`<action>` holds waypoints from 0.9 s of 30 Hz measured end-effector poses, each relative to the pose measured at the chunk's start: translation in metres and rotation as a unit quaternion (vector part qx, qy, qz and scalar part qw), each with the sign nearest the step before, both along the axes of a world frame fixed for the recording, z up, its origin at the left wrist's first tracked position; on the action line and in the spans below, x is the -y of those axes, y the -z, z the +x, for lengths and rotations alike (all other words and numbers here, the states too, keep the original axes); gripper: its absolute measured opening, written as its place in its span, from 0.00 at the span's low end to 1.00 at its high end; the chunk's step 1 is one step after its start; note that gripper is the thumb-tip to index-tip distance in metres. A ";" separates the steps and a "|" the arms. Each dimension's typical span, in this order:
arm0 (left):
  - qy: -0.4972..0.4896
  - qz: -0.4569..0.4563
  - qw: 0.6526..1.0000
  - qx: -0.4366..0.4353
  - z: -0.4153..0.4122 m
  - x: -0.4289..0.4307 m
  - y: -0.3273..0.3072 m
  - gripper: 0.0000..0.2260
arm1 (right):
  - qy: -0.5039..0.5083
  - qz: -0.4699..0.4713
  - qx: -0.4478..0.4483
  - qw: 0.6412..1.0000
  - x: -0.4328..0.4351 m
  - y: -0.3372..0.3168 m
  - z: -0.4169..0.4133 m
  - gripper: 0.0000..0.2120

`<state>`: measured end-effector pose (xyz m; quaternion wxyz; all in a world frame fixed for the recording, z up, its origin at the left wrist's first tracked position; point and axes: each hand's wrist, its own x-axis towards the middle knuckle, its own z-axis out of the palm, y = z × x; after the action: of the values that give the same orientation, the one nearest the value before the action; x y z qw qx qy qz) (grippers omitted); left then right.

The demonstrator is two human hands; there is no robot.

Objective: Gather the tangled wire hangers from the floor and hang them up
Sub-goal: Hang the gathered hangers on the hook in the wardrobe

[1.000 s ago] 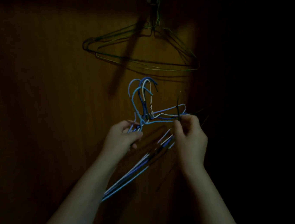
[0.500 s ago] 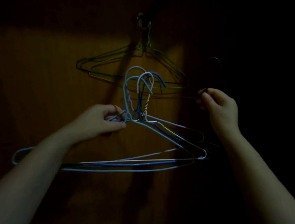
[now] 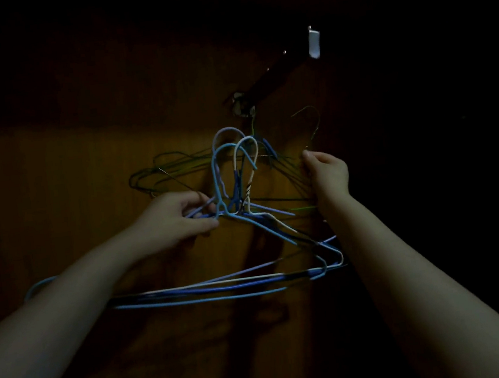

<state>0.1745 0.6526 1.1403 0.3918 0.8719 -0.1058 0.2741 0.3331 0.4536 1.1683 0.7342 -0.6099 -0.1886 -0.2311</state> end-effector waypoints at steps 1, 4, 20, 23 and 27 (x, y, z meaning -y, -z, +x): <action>-0.002 0.001 1.000 0.003 0.005 -0.003 -0.003 0.09 | 0.004 0.001 0.002 1.000 -0.006 -0.010 0.005 0.09; -0.019 0.009 1.000 0.005 0.018 -0.012 -0.013 0.08 | 0.010 -0.001 0.012 1.000 -0.026 -0.039 0.018 0.10; -0.044 -0.034 0.998 -0.030 0.036 -0.046 -0.013 0.05 | 0.078 -0.135 0.061 0.986 -0.078 -0.051 0.043 0.08; -0.048 -0.047 0.997 -0.039 0.038 -0.049 -0.005 0.06 | 0.103 -0.159 0.068 0.980 -0.078 -0.045 0.042 0.09; -0.042 -0.083 0.995 -0.043 0.037 -0.047 0.003 0.10 | 0.119 -0.168 0.067 0.976 -0.075 -0.040 0.031 0.06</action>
<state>0.2116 0.6994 1.1370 0.4552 0.8509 -0.0288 0.2605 0.3637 0.5291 1.2083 0.5742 -0.7258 -0.1994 -0.3221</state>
